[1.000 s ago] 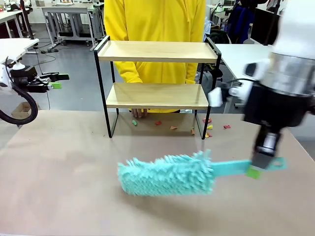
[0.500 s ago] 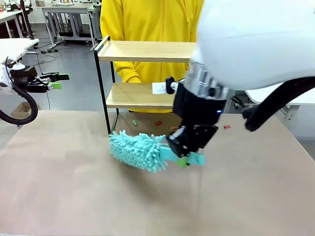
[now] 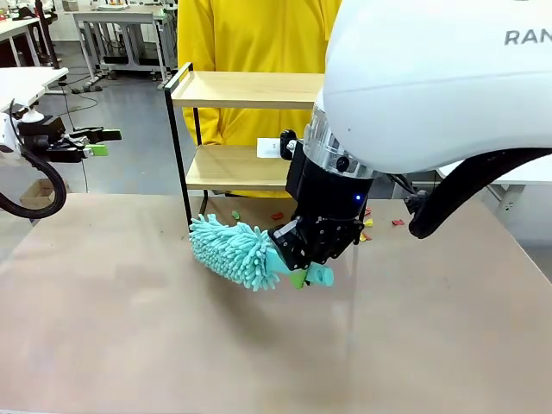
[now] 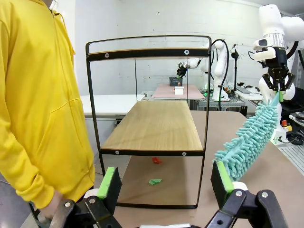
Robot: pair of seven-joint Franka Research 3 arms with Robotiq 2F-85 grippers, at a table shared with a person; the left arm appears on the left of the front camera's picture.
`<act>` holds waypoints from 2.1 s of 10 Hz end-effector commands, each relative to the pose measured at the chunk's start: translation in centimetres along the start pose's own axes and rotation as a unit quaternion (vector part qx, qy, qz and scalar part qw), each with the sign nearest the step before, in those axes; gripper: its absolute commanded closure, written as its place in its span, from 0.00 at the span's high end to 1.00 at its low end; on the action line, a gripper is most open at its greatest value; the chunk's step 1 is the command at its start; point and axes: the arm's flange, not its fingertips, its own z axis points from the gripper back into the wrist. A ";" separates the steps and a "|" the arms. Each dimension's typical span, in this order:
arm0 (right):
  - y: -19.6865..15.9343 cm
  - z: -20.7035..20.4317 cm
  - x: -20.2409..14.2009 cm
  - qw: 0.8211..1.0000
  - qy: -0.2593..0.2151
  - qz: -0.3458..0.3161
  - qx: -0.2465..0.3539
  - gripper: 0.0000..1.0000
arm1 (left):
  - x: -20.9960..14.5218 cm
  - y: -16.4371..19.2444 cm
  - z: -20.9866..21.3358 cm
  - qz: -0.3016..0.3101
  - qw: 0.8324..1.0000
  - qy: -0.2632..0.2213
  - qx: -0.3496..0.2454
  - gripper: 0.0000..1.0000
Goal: Clean the shelf.
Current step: Clean the specific section of the Shelf indicated by the human with the Duster.
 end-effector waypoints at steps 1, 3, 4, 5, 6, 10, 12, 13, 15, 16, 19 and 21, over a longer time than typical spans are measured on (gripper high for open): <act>-0.1 0.2 -0.2 1.000 0.001 0.005 -0.007 0.13 | 0.2 -0.2 0.0 -0.005 1.000 -0.001 0.002 1.00; 2.1 -1.1 2.1 0.999 0.005 -0.041 -0.019 0.13 | 0.2 -0.2 0.0 -0.005 1.000 -0.001 0.002 1.00; 3.6 -2.4 4.6 0.996 0.002 -0.081 -0.028 0.13 | 0.2 -0.2 0.0 -0.005 1.000 -0.001 0.002 1.00; 4.6 -3.2 6.3 0.995 -0.015 -0.100 -0.026 0.13 | 0.2 -0.2 0.0 -0.005 1.000 -0.001 0.002 1.00; 5.2 -3.7 7.6 0.993 -0.025 -0.115 -0.006 0.13 | 0.2 -0.2 0.0 -0.005 1.000 -0.001 0.002 1.00; 9.2 -6.9 12.5 0.969 -0.116 -0.210 -0.057 0.13 | 0.2 -0.2 0.0 -0.005 1.000 -0.001 0.002 1.00; 10.5 -8.4 14.8 0.961 -0.168 -0.208 -0.076 0.13 | 0.2 -0.2 0.0 -0.005 1.000 -0.001 0.002 1.00; 10.8 -9.1 16.2 0.957 -0.174 -0.209 -0.097 0.13 | 0.2 -0.2 0.0 -0.005 1.000 -0.001 0.002 1.00; 10.4 -10.8 18.9 0.957 -0.177 -0.199 -0.116 0.13 | 0.2 -0.2 0.0 -0.005 1.000 -0.001 0.002 1.00; 10.1 -11.6 20.1 0.958 -0.173 -0.195 -0.119 0.13 | 0.2 -0.2 0.0 -0.005 1.000 -0.001 0.002 1.00; 8.7 -14.2 21.8 0.970 -0.115 -0.195 -0.085 0.13 | 0.2 -0.2 0.0 -0.005 1.000 -0.001 0.002 1.00; 7.6 -15.1 21.2 0.976 -0.066 -0.195 -0.074 0.13 | 0.2 -0.2 0.0 -0.005 1.000 -0.001 0.002 1.00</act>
